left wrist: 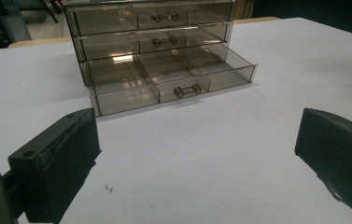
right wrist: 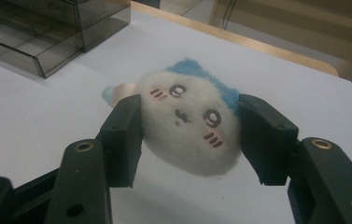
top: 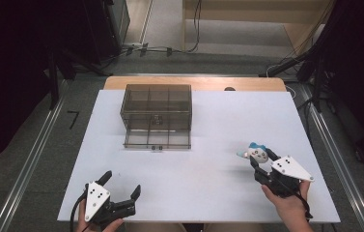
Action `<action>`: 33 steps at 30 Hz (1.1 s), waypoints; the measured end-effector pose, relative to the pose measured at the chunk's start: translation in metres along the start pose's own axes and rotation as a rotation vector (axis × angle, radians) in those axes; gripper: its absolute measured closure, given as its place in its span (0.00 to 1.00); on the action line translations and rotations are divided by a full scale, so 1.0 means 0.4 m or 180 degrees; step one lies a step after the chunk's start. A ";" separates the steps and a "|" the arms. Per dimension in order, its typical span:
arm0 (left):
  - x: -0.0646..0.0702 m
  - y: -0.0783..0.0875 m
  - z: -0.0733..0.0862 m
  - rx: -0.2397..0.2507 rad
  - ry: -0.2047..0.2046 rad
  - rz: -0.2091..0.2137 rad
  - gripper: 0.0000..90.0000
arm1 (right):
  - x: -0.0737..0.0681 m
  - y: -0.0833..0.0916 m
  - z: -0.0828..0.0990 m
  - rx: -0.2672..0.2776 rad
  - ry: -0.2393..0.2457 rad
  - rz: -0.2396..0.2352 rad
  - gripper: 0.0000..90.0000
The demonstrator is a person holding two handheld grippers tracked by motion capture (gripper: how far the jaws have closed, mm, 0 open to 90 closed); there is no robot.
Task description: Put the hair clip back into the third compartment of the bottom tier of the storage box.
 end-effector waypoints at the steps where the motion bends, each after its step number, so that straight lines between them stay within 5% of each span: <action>1: 0.000 0.000 0.000 0.0000 -0.0001 0.0000 0.00 | -0.002 0.001 -0.002 0.0011 0.0015 0.0000 0.45; 33: 0.002 0.002 0.001 -0.0039 0.0052 -0.0001 0.01 | -0.062 0.001 -0.034 0.0124 0.0067 -0.0204 0.45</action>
Point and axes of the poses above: each handheld gripper's, and its own axes: y roughly backward along the jaws, z roughly out of its underside, x roughly to its right, the point moved 10 cm from there along -y, roughly forward along the jaws, and after that the axes turned 1 degree about -x, right-handed, at the moved point
